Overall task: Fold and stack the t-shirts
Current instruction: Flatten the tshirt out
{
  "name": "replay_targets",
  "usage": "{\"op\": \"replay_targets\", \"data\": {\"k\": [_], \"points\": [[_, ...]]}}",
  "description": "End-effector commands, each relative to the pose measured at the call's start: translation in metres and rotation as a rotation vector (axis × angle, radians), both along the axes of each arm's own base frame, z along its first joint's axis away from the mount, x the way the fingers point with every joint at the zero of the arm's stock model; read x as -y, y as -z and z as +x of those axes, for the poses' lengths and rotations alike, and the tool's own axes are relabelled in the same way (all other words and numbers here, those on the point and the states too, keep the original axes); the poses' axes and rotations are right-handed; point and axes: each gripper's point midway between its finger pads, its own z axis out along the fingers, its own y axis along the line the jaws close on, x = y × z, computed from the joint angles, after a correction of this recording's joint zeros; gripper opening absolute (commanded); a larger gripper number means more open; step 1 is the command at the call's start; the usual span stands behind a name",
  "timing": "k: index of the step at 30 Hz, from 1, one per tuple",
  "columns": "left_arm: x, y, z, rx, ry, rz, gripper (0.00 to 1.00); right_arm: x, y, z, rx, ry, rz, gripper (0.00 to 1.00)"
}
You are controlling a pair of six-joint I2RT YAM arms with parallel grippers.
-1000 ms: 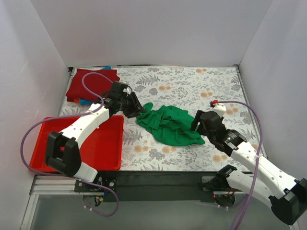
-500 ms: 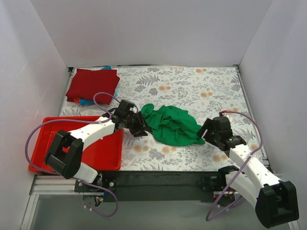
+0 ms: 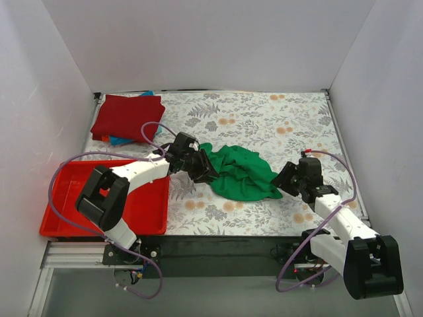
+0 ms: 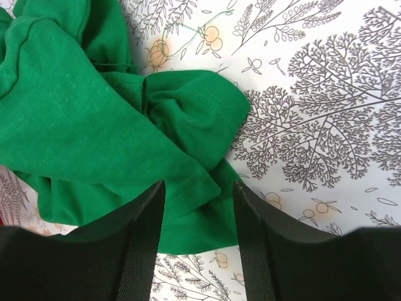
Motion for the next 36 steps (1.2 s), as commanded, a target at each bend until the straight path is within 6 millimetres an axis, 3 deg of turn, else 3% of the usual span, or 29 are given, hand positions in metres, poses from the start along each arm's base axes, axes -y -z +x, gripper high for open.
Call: {"op": "replay_targets", "data": {"k": [1,12,19,20,23,29,36], "points": [[0.000,-0.010,-0.001,0.039,0.009,-0.013,0.37,-0.006,0.000,0.006,0.034,-0.045,0.026,0.53],[-0.012,0.002,-0.011,0.034,-0.004,0.022,0.37,-0.012,0.005,0.009,0.016,-0.078,0.052,0.38],[-0.018,0.009,0.012,0.100,0.019,0.190,0.37,-0.008,-0.004,0.015,0.050,-0.073,0.032,0.05],[-0.023,0.011,0.027,0.133,-0.006,0.252,0.37,-0.008,-0.007,0.016,0.055,-0.070,0.033,0.03],[-0.040,0.022,0.034,0.138,-0.026,0.375,0.37,-0.006,-0.014,0.017,0.067,-0.066,0.031,0.01],[-0.043,0.031,0.035,0.112,0.000,0.418,0.37,0.001,-0.025,0.017,0.090,-0.043,0.010,0.01],[-0.026,0.009,0.029,0.139,0.006,0.322,0.36,0.007,-0.037,0.020,0.115,-0.030,-0.014,0.01]]}}
